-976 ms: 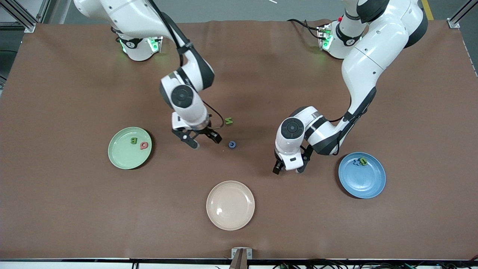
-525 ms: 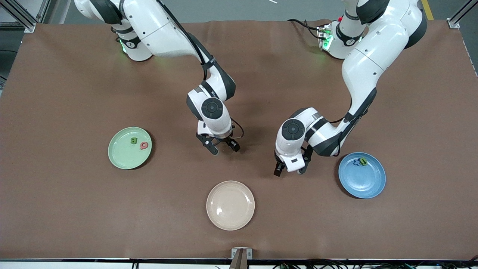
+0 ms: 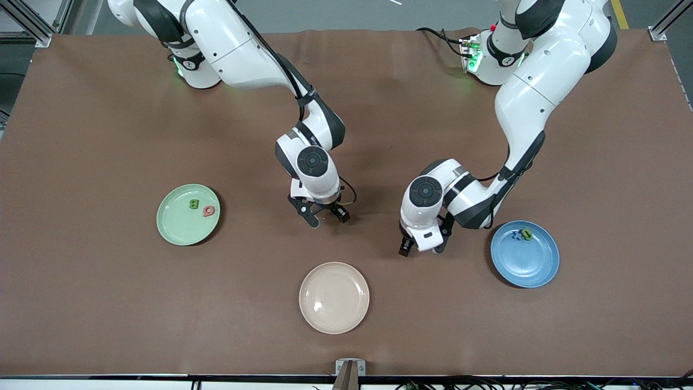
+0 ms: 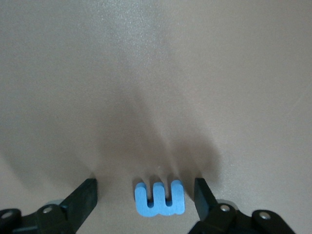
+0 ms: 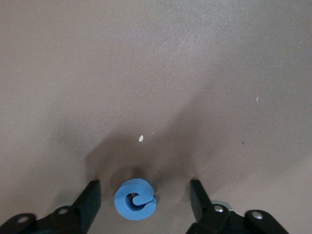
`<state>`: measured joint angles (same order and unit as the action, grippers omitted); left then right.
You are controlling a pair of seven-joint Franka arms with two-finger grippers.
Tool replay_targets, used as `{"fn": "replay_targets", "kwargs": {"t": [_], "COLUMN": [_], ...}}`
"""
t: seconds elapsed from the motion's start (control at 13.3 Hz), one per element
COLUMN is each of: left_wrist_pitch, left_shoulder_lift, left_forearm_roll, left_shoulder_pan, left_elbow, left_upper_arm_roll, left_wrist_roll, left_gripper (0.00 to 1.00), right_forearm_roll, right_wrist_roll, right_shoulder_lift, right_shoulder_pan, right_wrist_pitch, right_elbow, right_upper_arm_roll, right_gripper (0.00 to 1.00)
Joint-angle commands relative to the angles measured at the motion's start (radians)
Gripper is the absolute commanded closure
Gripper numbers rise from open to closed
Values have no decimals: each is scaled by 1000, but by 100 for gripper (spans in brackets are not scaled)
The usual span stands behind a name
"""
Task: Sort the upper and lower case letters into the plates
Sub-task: 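Carry the m toward the blue plate while the right gripper grasps the e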
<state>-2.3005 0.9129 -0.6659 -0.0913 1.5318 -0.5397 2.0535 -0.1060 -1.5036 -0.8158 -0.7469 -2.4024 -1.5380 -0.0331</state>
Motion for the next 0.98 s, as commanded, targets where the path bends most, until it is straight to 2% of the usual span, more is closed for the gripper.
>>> {"fn": "replay_targets", "kwargs": {"t": [0.0,0.08,0.15,0.3,0.38,0.45,0.53,0.68,0.83,0.9], "left_wrist_pitch": [-4,-2,-3,-2,-2,3,9,36,113,156], "left_shoulder_lift": [21,21,20,8,-5,-20,-25,-51,-51,-55], "left_forearm_roll": [12,12,12,9,9,23,32,32,25,20], "left_shoulder_pan": [-12,-13,-13,-1,30,56,99,224,324,343], "left_elbow": [-38,-41,-41,-41,-36,-32,-30,8,14,14], "left_upper_arm_roll": [17,17,17,15,4,-17,-44,-145,-258,-279], "left_wrist_roll": [-6,-13,-22,-48,-83,-131,-175,-319,-386,-415], "left_gripper": [58,77,87,99,99,99,99,99,99,99], "right_forearm_roll": [12,14,14,15,14,14,15,20,17,17], "right_wrist_roll": [-26,-26,-24,-24,-24,-21,-14,32,173,228], "right_shoulder_lift": [-20,-19,-19,-19,-19,-16,-11,7,67,98], "right_shoulder_pan": [-22,-22,-23,-26,-26,-22,-12,26,78,119], "right_wrist_pitch": [3,3,3,3,5,6,8,75,209,283], "right_elbow": [24,24,24,24,24,24,24,24,10,7], "right_upper_arm_roll": [-13,-13,-13,-13,-11,-13,-13,-15,-14,-13], "right_gripper": [31,39,47,76,91,99,100,100,100,100]}}
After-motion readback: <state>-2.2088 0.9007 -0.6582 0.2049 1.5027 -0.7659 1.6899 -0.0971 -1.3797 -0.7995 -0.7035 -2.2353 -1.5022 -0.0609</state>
